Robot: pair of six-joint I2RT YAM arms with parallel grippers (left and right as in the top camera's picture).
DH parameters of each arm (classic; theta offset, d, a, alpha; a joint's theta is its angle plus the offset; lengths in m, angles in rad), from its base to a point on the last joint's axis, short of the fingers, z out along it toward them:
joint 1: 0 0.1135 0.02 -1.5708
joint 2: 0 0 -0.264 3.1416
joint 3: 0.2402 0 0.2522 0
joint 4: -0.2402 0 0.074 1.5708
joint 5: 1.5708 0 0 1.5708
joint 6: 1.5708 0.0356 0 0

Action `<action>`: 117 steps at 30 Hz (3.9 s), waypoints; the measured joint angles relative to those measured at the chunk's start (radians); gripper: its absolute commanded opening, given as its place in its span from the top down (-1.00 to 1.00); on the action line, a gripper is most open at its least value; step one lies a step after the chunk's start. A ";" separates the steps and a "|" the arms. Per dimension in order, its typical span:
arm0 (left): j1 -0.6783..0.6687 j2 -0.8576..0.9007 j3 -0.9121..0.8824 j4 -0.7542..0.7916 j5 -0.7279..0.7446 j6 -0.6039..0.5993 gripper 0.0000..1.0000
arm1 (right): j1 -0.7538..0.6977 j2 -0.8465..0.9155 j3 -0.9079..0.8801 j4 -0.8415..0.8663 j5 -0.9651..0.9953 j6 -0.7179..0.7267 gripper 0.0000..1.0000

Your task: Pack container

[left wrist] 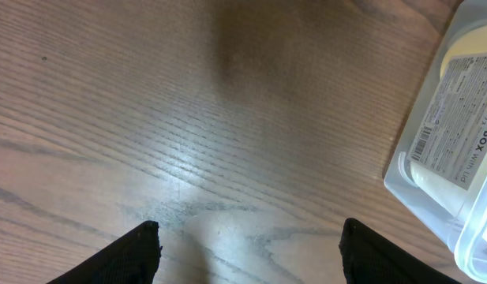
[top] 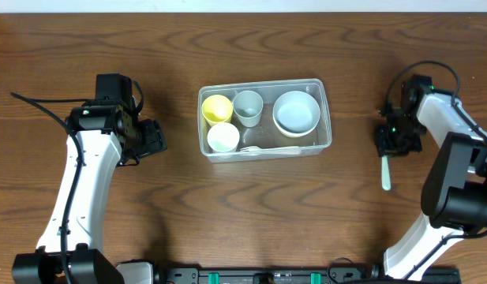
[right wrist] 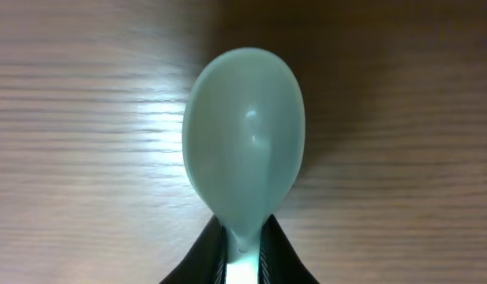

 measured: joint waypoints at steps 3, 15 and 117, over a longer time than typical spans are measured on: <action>0.000 0.000 0.000 0.000 0.000 0.000 -0.47 | 0.045 -0.004 0.147 -0.074 -0.038 -0.002 0.97; 0.000 0.000 0.000 0.000 0.000 0.000 -0.47 | 0.534 -0.177 0.496 -0.095 -0.091 -0.383 0.97; -0.158 -1.188 -0.440 0.090 -0.056 0.069 -0.96 | 0.311 -1.716 -0.665 0.133 0.237 0.417 -0.98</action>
